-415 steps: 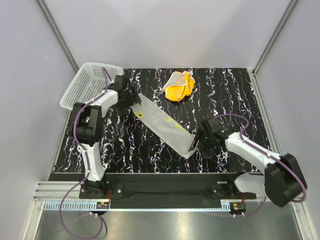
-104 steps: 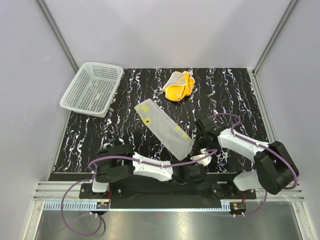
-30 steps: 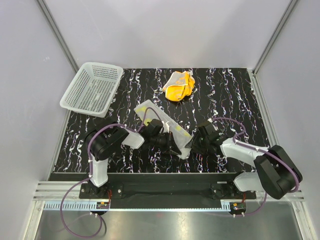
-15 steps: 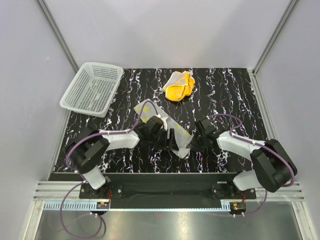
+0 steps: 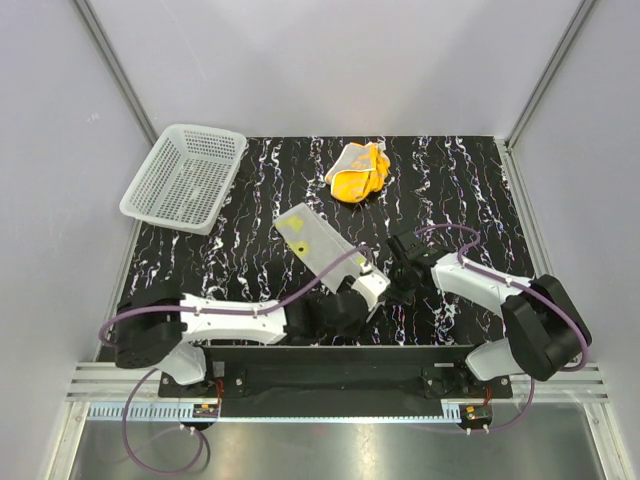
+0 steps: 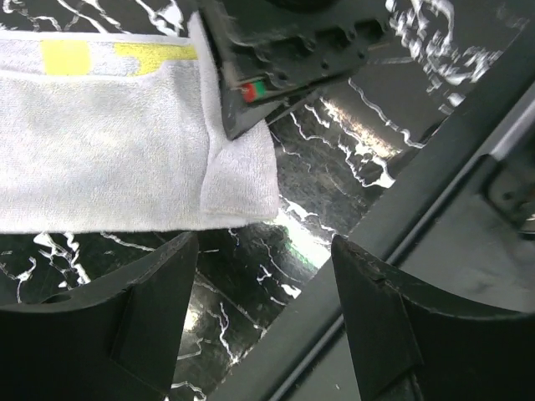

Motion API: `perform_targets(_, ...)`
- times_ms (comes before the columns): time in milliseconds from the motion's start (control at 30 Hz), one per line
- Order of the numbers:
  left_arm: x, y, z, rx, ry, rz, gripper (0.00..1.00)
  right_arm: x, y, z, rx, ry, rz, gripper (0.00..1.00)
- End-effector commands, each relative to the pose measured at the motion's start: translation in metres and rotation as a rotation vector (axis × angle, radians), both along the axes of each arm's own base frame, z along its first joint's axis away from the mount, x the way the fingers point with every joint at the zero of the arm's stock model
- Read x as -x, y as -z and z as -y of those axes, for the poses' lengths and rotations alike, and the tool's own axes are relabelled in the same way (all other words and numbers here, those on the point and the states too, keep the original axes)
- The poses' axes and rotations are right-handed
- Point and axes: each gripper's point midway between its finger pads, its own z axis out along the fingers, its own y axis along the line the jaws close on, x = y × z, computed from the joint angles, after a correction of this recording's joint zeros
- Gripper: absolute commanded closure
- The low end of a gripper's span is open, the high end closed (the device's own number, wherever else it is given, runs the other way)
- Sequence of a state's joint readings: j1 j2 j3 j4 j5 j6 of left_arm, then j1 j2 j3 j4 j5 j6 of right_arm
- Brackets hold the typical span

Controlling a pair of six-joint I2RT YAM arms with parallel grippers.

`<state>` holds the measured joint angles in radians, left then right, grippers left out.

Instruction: Roll the towels

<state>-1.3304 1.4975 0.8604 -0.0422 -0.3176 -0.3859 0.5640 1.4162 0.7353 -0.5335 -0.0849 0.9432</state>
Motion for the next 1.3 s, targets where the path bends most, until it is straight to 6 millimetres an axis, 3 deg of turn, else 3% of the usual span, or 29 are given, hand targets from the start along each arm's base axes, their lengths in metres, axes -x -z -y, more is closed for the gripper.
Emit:
perform_targets(0, -0.011, -0.009, 0.025, -0.008, 0.001, 0.124, 0.3, 0.002, -0.009, -0.006, -0.013, -0.036, -0.016, 0.85)
perform_targets(267, -0.011, 0.02, 0.046, -0.056, 0.023, 0.123, 0.3, 0.006, -0.012, -0.007, -0.028, -0.051, -0.024, 0.85)
perform_targets(367, -0.01, 0.034, 0.049, -0.08, 0.033, 0.112, 0.37, 0.009, -0.013, -0.008, -0.034, -0.057, -0.029, 0.85)
perform_targets(467, -0.007, 0.045, 0.052, -0.097, 0.047, 0.102, 0.51, 0.011, -0.014, -0.009, -0.047, -0.06, -0.035, 0.85)
perform_targets(500, -0.007, 0.05, 0.051, -0.109, 0.05, 0.099, 0.64, 0.011, -0.013, -0.009, -0.048, -0.059, -0.036, 0.85)
perform_targets(567, -0.008, 0.051, 0.053, -0.117, 0.047, 0.104, 0.71, 0.012, -0.013, -0.009, -0.052, -0.061, -0.04, 0.85)
perform_targets(867, -0.005, 0.055, 0.05, -0.129, 0.063, 0.087, 0.88, 0.011, -0.019, -0.015, -0.081, -0.067, -0.037, 0.84)
perform_targets(1033, 0.004, 0.046, 0.052, -0.081, 0.102, 0.009, 0.9, 0.006, -0.028, -0.007, -0.037, -0.055, -0.016, 0.52)
perform_targets(1267, 0.003, 0.029, 0.043, 0.056, 0.08, -0.149, 0.91, -0.01, -0.052, 0.029, 0.167, -0.036, 0.083, 0.38)
